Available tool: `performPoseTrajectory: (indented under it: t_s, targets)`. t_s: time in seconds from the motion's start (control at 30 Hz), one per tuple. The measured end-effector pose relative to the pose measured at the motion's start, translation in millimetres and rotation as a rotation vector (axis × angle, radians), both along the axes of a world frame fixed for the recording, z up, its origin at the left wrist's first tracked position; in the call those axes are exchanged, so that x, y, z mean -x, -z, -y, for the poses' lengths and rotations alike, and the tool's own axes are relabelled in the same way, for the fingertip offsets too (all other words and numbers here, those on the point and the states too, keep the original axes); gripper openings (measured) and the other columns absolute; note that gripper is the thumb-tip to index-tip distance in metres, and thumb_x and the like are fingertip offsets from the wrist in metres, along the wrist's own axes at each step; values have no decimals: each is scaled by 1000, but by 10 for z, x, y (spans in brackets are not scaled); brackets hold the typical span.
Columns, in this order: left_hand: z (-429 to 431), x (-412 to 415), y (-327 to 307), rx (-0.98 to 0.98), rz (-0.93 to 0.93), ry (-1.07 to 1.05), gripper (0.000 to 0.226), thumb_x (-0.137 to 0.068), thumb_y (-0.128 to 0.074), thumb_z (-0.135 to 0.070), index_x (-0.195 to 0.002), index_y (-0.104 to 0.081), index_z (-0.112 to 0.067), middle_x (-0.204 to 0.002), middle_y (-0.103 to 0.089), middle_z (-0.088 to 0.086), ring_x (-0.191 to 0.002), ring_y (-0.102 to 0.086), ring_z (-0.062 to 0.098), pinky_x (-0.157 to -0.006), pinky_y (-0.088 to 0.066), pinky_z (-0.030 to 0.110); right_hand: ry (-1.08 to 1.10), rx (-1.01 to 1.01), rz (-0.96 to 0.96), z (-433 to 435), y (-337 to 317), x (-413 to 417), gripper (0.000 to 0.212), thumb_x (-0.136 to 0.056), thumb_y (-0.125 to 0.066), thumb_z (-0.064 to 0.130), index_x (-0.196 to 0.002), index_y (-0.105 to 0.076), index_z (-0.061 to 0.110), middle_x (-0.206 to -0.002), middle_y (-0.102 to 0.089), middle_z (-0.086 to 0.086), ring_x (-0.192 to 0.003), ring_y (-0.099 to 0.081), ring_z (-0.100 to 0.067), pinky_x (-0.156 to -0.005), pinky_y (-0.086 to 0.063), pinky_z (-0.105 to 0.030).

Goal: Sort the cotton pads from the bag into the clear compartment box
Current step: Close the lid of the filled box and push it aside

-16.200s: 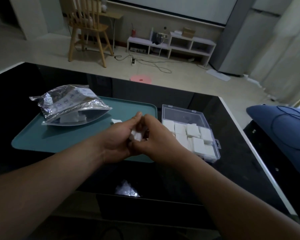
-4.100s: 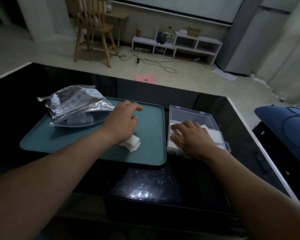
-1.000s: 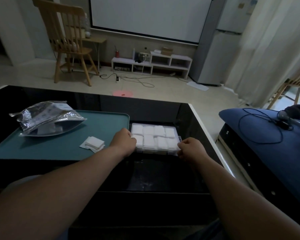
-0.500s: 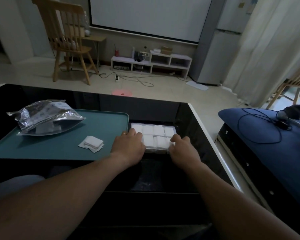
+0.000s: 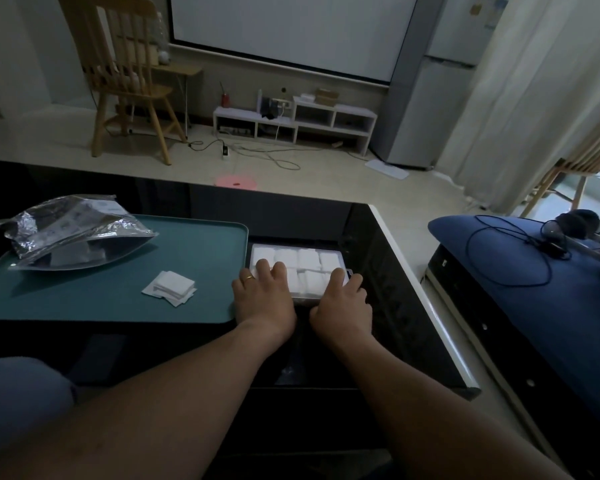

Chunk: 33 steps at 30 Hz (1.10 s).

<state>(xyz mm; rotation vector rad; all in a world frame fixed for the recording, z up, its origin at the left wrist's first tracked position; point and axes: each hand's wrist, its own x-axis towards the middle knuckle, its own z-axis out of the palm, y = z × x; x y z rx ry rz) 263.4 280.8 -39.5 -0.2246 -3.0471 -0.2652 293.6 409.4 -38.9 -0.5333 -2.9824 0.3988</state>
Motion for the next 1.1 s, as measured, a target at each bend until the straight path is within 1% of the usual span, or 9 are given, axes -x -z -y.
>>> performPoseTrajectory:
  t_s: [0.1,0.17,0.3,0.4,0.5,0.6,0.73,0.93,1.1]
  targets:
    - [-27,0,-14,26,14,0,57,-89,-47,-20,-143,-31,-14,-144,-33,15,-125,-40,40,-104,-33,46,26,23,25,39,-14,23,75,-88,-66,30,-146,-21,18,-148,-28,-19,-127,-43,-37,-100,-46,-47]
    - [-2,26,-12,65,12,42,55,-91,-47,-21,-143,-33,-11,-144,-35,17,-125,-41,42,-104,-34,47,12,3,61,29,-36,47,76,-89,-66,32,-148,-20,18,-151,-25,-21,-129,-43,-39,-101,-46,-47]
    - [244,102,-28,177,-20,228,48,-94,-48,-18,-140,-39,-9,-139,-40,19,-117,-47,42,-98,-38,47,-107,-16,162,-177,-175,92,62,-98,-60,31,-151,-28,19,-155,-24,-24,-125,-54,-41,-99,-53,-48]
    - [465,223,-68,131,-41,373,27,-103,-47,-25,-128,-49,-15,-129,-47,14,-108,-54,37,-92,-44,45,-243,-36,209,-475,-314,87,53,-104,-58,33,-153,-39,24,-153,-37,-18,-123,-59,-38,-101,-53,-46]
    - [560,311,-97,60,-16,431,20,-103,-52,-36,-114,-56,-19,-121,-50,9,-105,-56,34,-92,-48,47,-305,-28,177,-641,-373,73,51,-103,-63,38,-152,-48,31,-144,-51,-11,-126,-58,-32,-105,-48,-41]
    - [574,372,-69,30,-33,448,22,-101,-54,-39,-114,-57,-21,-120,-51,8,-106,-57,34,-93,-48,46,-316,-5,140,-673,-355,98,51,-101,-65,40,-150,-52,33,-139,-55,-7,-126,-57,-28,-106,-45,-39]
    - [570,544,-34,12,-51,443,26,-100,-56,-42,-117,-57,-22,-122,-52,7,-108,-57,33,-95,-47,44,-286,41,106,-669,-309,211,50,-102,-63,42,-151,-52,35,-136,-57,-6,-123,-58,-26,-103,-46,-38]
    - [470,1055,-74,14,-20,421,27,-101,-55,-41,-120,-60,-22,-124,-51,7,-107,-57,32,-92,-48,44,-244,58,64,-665,-258,666,52,-105,-60,38,-155,-49,30,-143,-55,-9,-128,-56,-30,-107,-45,-41]
    - [338,1590,-56,2,-8,399,18,-98,-60,-34,-115,-61,-27,-122,-52,6,-107,-58,32,-93,-49,44,-212,61,58,-717,-216,1171,52,-107,-56,36,-157,-45,30,-144,-54,-8,-125,-58,-28,-104,-47,-40]
